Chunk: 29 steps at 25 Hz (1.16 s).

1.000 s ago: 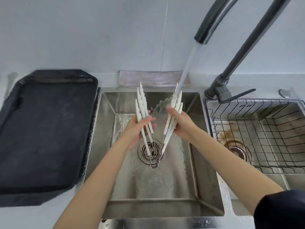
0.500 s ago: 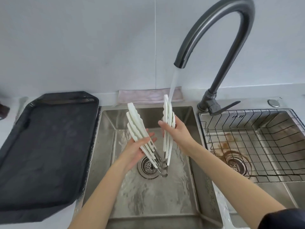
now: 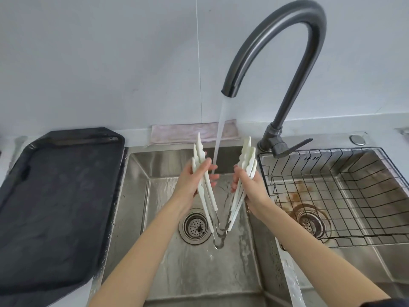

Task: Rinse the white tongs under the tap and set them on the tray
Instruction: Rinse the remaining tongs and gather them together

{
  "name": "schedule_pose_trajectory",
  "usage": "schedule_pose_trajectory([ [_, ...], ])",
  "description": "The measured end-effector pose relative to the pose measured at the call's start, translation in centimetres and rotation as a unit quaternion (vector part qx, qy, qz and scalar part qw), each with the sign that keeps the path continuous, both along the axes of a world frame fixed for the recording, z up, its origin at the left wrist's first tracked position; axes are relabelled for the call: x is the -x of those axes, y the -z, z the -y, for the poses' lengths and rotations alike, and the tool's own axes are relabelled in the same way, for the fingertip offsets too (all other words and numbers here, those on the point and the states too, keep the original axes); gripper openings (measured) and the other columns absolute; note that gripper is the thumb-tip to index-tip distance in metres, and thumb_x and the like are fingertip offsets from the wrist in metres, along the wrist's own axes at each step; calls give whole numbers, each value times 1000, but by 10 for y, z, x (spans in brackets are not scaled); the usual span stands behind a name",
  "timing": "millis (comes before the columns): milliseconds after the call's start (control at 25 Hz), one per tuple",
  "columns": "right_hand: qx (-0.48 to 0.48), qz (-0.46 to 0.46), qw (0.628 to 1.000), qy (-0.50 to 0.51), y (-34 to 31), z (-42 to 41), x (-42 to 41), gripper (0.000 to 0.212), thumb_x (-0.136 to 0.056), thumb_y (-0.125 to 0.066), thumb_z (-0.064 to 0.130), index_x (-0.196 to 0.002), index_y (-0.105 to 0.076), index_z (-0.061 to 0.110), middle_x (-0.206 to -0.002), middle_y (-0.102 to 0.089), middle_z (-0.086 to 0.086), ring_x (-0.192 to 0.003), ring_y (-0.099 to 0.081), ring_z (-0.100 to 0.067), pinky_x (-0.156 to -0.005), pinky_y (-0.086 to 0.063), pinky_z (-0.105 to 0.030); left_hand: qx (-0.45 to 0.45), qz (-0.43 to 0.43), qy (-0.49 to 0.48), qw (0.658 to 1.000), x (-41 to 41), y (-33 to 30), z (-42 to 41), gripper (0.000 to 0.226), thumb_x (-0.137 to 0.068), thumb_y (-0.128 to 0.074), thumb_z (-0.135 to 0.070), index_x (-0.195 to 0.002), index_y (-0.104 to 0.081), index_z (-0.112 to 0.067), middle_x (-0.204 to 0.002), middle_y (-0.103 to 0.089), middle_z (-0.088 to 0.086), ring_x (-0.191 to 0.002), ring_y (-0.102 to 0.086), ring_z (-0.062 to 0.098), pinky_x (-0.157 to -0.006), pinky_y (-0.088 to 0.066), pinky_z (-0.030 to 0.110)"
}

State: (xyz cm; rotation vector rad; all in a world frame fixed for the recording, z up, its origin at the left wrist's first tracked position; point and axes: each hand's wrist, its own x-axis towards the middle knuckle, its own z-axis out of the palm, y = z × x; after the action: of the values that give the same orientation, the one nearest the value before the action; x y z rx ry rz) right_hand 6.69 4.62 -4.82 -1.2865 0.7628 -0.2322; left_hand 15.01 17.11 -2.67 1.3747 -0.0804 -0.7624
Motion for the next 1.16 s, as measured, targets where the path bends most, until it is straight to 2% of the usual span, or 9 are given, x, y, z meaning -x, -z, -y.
schedule_pose_trajectory([
  [160,-27,3,998,56,-4,6,3,21,-79,-49,-2,-79,-54,18,-50,-50,1,-55,-47,-19,-69,-41,-39,1,64,-31,997,-6,-15,26,4,-87,-58,-29,-89,-58,-26,-75,-64,-4,-57,-65,1,-61,-53,20],
  [280,-69,10,991,113,-6,9,4,23,-81,-50,-3,-82,-55,20,-58,-51,-2,-57,-48,-19,-61,-41,-34,-5,102,-3,995,-2,-18,35,4,-87,-57,-31,-89,-59,-28,-72,-68,-9,-63,-67,-3,-70,-55,19],
  [400,-88,9,986,144,-5,11,5,23,-81,-52,-1,-84,-56,22,-62,-52,-1,-61,-49,-18,-65,-42,-34,-5,118,7,993,0,-18,39,10,-88,-52,-33,-91,-61,-29,-78,-69,-10,-67,-68,-3,-81,-53,26],
  [640,-55,12,981,183,-11,7,8,27,-81,-52,-2,-83,-57,24,-71,-52,-2,-64,-50,-16,-66,-44,-30,-1,136,23,990,-1,-16,42,12,-92,-47,-36,-93,-58,-41,-97,-69,-15,-88,-69,4,-93,-50,34],
  [720,-33,8,982,187,-13,6,6,28,-81,-52,-2,-83,-57,25,-70,-51,-2,-63,-49,-15,-65,-44,-28,2,145,18,989,-2,-17,43,12,-93,-45,-36,-94,-56,-42,-97,-68,-16,-88,-68,3,-90,-51,32],
  [880,-2,18,984,177,-22,6,3,24,-84,-50,2,-80,-55,24,-60,-46,0,-54,-42,-14,-59,-38,-28,-1,147,14,989,-4,-18,45,13,-91,-51,-31,-104,-53,-29,-91,-66,-9,-82,-68,6,-78,-55,25],
  [1040,3,24,984,175,-29,11,2,21,-85,-49,3,-76,-54,21,-58,-42,1,-51,-36,-13,-55,-35,-26,15,89,29,996,-3,-17,39,12,-87,-59,-21,-96,-54,-27,-82,-65,-3,-65,-67,2,-72,-55,24],
  [1160,-6,8,986,164,-31,10,1,18,-86,-51,5,-74,-54,19,-58,-43,1,-51,-37,-12,-55,-35,-25,37,30,11,999,-2,-12,32,16,-85,-61,-17,-96,-54,-26,-82,-66,-2,-64,-68,2,-69,-56,23],
])
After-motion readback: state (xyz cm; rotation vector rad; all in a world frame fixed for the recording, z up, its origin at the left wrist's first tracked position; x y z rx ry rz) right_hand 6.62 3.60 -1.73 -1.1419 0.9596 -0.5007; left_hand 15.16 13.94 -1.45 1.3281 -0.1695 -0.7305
